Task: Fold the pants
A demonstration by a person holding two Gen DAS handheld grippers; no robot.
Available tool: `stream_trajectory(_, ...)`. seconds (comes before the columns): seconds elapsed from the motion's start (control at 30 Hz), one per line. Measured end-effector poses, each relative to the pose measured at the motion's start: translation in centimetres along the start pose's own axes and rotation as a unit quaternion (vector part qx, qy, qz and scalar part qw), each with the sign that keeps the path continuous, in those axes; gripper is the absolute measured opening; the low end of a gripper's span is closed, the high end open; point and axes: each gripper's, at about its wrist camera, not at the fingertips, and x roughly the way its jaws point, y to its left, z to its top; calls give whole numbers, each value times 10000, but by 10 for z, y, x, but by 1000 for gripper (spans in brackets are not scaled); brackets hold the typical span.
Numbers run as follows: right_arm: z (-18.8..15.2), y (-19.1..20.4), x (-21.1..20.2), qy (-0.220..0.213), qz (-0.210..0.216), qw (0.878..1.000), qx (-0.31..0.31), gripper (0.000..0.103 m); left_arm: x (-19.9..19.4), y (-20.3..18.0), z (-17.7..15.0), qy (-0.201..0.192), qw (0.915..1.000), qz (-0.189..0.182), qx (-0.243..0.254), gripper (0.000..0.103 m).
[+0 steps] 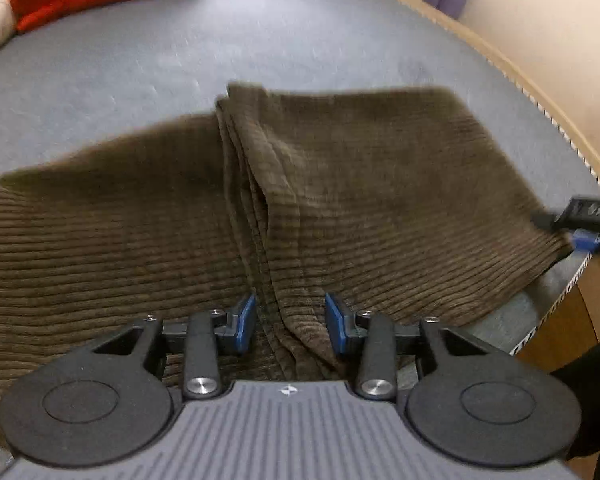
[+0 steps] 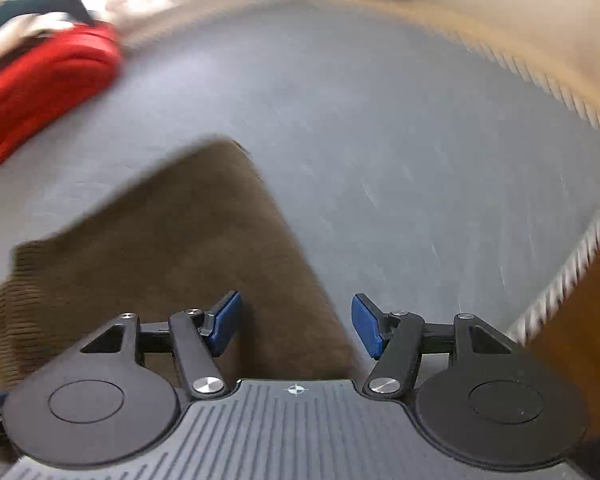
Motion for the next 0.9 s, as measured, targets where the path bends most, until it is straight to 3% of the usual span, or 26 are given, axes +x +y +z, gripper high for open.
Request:
stream_trajectory(0.07,-1,-12,6,96,169,9987,476,65,-18,-1,-10,-216,9997,-98,39,43)
stream_trajectory(0.13,-1,-17,10,135,270,9978,598,67,-15,-2,-24,9,9993,-81,357,45)
stream_trajectory(0.17,-1,-20,13,191,348,9966,722,67,-11,2,-32,128,9991,-112,399,52)
stream_trajectory(0.2,-2,-24,17,277,446,9944,922,67,-10,9,-35,85,9996,-152,228,57)
stream_trajectory(0.3,1,-29,18,305,517,9899,1285,70,-23,25,-30,33,9993,-208,-306,56)
stream_trajectory(0.43,-3,-23,14,174,424,9923,1147,66,-55,34,-38,-393,9989,-211,-161,56)
stream_trajectory(0.6,-10,-16,1,-108,379,9957,834,44,-88,46,-49,-781,9969,-96,79,56)
stream_trajectory(0.67,-13,-7,-9,-270,306,9978,530,37,-88,56,-52,-828,9965,43,-68,56)
stream_trajectory(0.9,-17,27,-32,-989,32,9947,-282,32,-88,89,-48,-979,9910,169,-901,56)
